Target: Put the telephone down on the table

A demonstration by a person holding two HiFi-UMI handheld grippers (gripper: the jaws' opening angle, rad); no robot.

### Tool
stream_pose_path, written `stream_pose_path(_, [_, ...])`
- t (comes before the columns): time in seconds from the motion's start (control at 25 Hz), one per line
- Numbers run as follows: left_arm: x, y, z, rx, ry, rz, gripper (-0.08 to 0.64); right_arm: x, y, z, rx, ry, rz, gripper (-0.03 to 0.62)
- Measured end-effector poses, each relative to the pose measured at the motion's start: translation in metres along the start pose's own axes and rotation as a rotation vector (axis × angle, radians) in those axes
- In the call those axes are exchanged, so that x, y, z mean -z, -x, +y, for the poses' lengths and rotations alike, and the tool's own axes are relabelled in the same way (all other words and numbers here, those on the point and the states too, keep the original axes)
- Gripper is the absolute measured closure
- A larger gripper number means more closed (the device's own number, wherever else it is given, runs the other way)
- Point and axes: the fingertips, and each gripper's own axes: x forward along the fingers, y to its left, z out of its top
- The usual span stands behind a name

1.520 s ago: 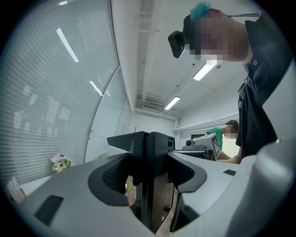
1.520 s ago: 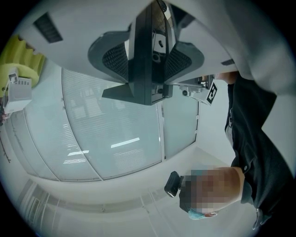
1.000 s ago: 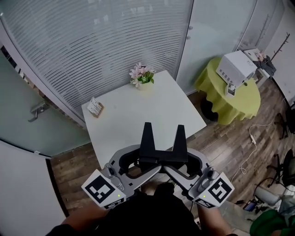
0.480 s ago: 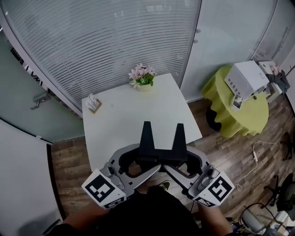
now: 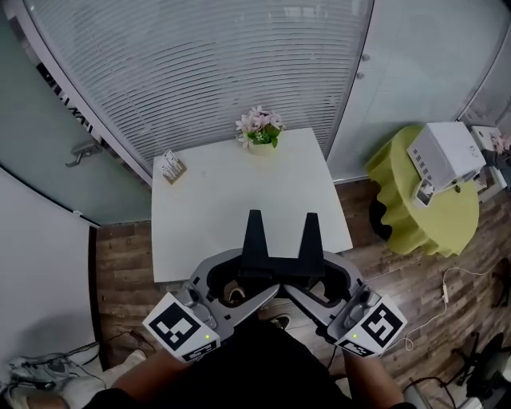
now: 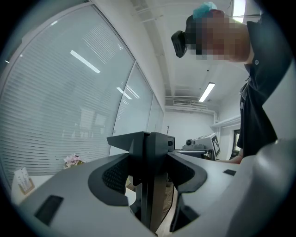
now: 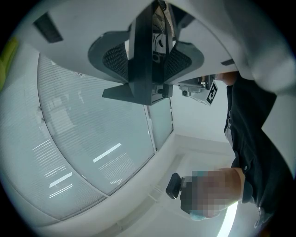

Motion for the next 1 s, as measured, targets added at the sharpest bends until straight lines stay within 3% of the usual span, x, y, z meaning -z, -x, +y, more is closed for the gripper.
stream_pose_path(0.48, [-0.004,-0.009,0.049,-0.011,0.017,-0.04,0.301,0.002,-0.041,-0.03,-0.014,0.013,0.045,0.347])
stream_pose_path(1.0, [-0.015,-0.005,0.16,-0.054,0.065,-0.062,0.301,0.009,-0.142,-0.08,-0.046,0.004,0.111,0.347])
